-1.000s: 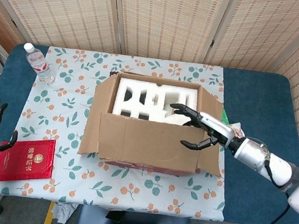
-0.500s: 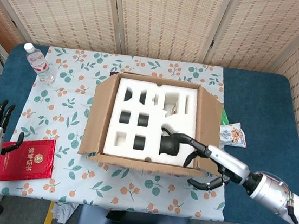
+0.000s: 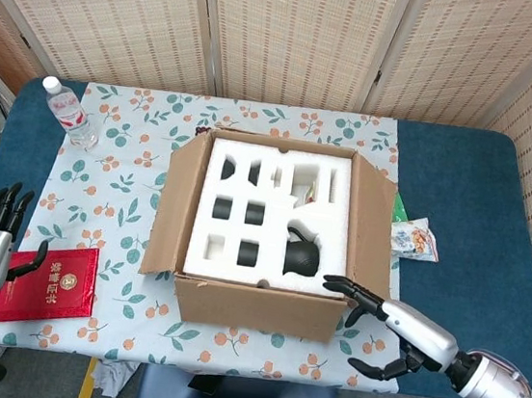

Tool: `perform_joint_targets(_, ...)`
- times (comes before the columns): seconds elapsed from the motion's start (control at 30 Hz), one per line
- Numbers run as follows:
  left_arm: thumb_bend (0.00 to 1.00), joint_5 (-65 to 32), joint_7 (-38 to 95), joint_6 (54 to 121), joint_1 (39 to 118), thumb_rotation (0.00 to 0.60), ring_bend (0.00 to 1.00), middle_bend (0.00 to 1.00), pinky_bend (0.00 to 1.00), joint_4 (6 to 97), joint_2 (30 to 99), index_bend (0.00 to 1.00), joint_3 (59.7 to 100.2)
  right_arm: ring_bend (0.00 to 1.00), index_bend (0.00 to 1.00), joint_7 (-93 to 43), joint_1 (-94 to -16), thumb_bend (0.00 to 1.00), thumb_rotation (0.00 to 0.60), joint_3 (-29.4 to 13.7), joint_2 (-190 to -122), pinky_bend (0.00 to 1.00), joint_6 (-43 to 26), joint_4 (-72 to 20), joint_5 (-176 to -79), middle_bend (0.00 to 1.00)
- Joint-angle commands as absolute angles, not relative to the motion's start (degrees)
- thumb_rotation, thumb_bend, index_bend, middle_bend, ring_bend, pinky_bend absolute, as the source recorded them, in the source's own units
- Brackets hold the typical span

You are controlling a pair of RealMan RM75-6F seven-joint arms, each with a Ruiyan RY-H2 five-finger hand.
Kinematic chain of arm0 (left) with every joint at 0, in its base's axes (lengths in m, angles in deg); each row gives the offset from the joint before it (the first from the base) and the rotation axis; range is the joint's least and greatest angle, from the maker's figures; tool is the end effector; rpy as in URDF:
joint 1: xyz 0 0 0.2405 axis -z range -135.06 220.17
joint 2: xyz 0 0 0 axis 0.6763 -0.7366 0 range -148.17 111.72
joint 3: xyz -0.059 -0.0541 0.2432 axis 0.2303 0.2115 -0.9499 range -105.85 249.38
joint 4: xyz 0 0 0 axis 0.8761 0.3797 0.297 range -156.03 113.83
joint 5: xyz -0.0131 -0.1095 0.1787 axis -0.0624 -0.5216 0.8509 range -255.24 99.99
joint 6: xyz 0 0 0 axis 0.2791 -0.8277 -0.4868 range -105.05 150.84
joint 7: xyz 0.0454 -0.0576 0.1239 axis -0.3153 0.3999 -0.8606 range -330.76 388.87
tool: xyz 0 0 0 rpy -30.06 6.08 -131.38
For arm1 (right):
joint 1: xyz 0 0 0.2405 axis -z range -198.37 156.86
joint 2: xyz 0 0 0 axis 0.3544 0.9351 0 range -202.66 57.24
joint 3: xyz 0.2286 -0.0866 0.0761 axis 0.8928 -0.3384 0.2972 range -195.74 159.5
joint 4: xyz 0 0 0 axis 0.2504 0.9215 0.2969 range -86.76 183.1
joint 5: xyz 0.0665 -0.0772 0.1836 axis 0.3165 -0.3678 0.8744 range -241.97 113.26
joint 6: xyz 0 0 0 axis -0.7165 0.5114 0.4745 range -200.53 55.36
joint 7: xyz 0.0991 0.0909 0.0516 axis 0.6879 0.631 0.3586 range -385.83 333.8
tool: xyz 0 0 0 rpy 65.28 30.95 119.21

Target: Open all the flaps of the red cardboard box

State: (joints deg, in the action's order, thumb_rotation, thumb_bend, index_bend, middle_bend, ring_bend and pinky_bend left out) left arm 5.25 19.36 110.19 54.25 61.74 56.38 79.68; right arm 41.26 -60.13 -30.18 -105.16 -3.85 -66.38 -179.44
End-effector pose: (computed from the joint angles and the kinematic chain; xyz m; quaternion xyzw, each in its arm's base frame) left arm -0.2991 0.2362 0.1360 -0.5891 -0.2917 -0.4045 0.6358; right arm -0.1462 -0.2157 0.1946 0.6668 -0.6011 0.4345 0.0724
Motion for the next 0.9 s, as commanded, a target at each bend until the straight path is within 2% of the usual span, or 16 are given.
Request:
perform_joint_targets(0.03, 0.46, 4.8, 19.3, 108.9, 54.1, 0.373, 0.00, 0.00, 0.00, 63.3, 55.0, 0.00, 79.2, 0.00, 0.00, 10.0, -50.8, 0.42, 0.600, -26.7, -112.1, 0.21, -3.1, -61.4, -168.2, 0.00)
perform_joint_targets(0.1, 0.46, 4.2, 19.5, 107.9, 54.0, 0.373, 0.00, 0.00, 0.00, 64.4, 54.2, 0.00, 78.9, 0.00, 0.00, -2.1, -48.0, 0.42, 0.600, -25.5, -114.1, 0.14, -1.9, -59.5, -164.9, 0.00)
perform_joint_targets(0.2, 0.46, 3.0, 19.9, 106.0, 54.0, 0.372, 0.00, 0.00, 0.00, 66.5, 52.6, 0.00, 78.5, 0.00, 0.00, -26.0, -41.3, 0.42, 0.600, -22.7, -121.4, 0.01, 5.3, -57.1, -158.5, 0.00)
perform_joint_targets(0.33, 0.46, 3.0, 21.6, 104.8, 53.9, 0.375, 0.00, 0.00, 0.00, 68.5, 50.8, 0.00, 78.0, 0.00, 0.00, -40.4, -34.4, 0.42, 0.600, -21.4, -130.4, 0.00, 12.7, -54.9, -153.2, 0.00)
perform_joint_targets(0.6, 0.46, 5.4, 22.7, 105.8, 53.2, 0.375, 0.00, 0.00, 0.00, 70.7, 49.1, 0.00, 76.8, 0.00, 0.00, -43.5, -28.6, 0.42, 0.600, -18.9, -139.2, 0.00, 18.0, -47.7, -147.2, 0.00)
perform_joint_targets(0.9, 0.46, 5.8, 20.8, 106.6, 53.0, 0.372, 0.00, 0.00, 0.00, 71.0, 49.6, 0.00, 76.8, 0.00, 0.00, -35.2, -28.7, 0.42, 0.600, -19.2, -138.0, 0.00, 13.6, -45.7, -148.5, 0.00)
